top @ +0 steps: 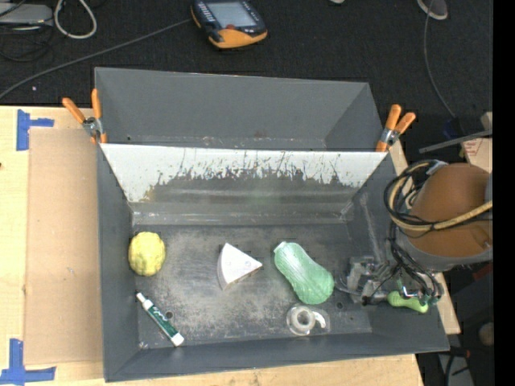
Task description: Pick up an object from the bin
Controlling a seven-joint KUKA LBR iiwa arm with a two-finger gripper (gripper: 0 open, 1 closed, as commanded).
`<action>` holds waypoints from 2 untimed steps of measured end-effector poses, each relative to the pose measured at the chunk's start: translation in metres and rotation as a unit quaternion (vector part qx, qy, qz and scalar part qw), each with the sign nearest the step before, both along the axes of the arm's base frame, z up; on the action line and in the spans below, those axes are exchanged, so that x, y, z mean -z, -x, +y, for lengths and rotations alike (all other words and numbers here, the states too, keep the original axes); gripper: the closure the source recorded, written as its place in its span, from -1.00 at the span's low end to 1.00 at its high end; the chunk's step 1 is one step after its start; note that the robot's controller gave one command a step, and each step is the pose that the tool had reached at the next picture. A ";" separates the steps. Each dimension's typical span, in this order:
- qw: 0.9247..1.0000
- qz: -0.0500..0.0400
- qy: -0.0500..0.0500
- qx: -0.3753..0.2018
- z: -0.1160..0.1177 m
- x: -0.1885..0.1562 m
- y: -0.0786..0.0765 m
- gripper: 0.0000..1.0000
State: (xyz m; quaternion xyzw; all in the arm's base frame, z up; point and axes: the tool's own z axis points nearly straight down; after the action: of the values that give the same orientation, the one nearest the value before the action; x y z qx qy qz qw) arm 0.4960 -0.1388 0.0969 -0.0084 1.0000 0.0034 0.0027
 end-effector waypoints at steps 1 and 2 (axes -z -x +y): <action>1.000 0.001 -0.001 -0.006 -0.002 -0.012 0.009 1.00; 1.000 0.000 -0.001 0.008 -0.001 -0.006 0.001 1.00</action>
Offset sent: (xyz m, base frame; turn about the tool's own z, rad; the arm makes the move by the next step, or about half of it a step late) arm -0.0010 -0.0012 0.0069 0.0132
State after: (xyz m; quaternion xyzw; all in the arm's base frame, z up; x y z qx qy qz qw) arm 0.4948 -0.1394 0.1030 -0.0007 1.0000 0.0044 0.0028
